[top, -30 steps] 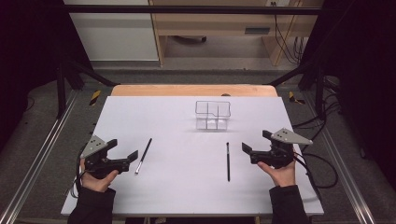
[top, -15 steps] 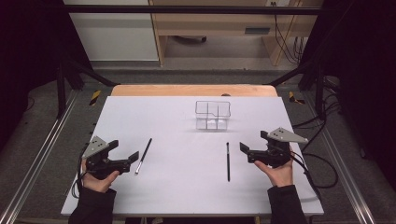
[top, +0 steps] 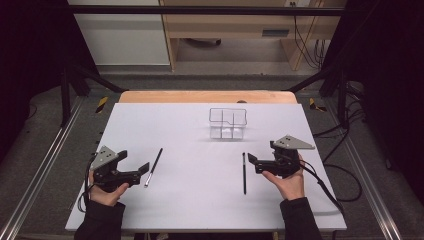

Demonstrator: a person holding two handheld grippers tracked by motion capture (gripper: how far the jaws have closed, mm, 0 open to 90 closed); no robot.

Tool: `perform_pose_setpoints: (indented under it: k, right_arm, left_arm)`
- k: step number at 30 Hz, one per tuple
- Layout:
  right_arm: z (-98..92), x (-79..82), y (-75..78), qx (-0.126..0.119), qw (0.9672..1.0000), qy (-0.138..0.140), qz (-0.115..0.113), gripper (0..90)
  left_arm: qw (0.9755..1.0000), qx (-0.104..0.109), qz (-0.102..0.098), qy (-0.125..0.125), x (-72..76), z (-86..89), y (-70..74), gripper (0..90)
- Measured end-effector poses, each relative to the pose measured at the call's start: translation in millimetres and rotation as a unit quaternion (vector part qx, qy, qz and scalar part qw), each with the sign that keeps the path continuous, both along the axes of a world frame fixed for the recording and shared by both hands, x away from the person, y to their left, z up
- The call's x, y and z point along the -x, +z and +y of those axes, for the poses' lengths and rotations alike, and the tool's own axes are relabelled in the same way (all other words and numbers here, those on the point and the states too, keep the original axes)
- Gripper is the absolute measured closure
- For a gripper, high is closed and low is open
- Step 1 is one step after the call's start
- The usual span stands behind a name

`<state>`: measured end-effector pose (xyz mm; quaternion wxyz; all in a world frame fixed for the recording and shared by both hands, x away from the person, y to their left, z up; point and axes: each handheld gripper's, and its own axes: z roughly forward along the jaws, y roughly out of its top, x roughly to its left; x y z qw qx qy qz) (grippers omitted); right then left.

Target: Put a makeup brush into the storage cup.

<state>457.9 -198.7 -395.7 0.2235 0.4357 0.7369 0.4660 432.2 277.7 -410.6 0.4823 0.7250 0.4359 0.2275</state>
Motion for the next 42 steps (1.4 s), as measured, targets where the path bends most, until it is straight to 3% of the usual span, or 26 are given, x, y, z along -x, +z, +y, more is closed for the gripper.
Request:
perform_pose_setpoints:
  k: [13,18,24,42]
  right_arm:
    - [13.9,-9.7,-17.6,0.024,0.9992,0.002,0.033,9.6]
    - [18.8,-13.5,-25.6,0.044,0.9976,0.002,0.053,13.7]
    - [25.3,-18.6,-37.7,0.077,0.9935,0.000,0.084,18.2]
    - [35.9,-25.2,-60.9,0.114,0.9834,0.012,0.141,36.8]
  left_arm:
    - [1.0000,-0.009,0.002,0.000,-0.9,-1.4,-2.2,5.0]
    - [1.0000,-0.010,0.002,0.000,-1.0,-1.5,-2.1,5.1]
    - [0.9999,-0.012,0.003,0.000,-1.1,-1.6,-2.4,5.2]
    - [0.9998,-0.017,0.007,-0.003,-1.5,-1.8,-3.4,6.1]
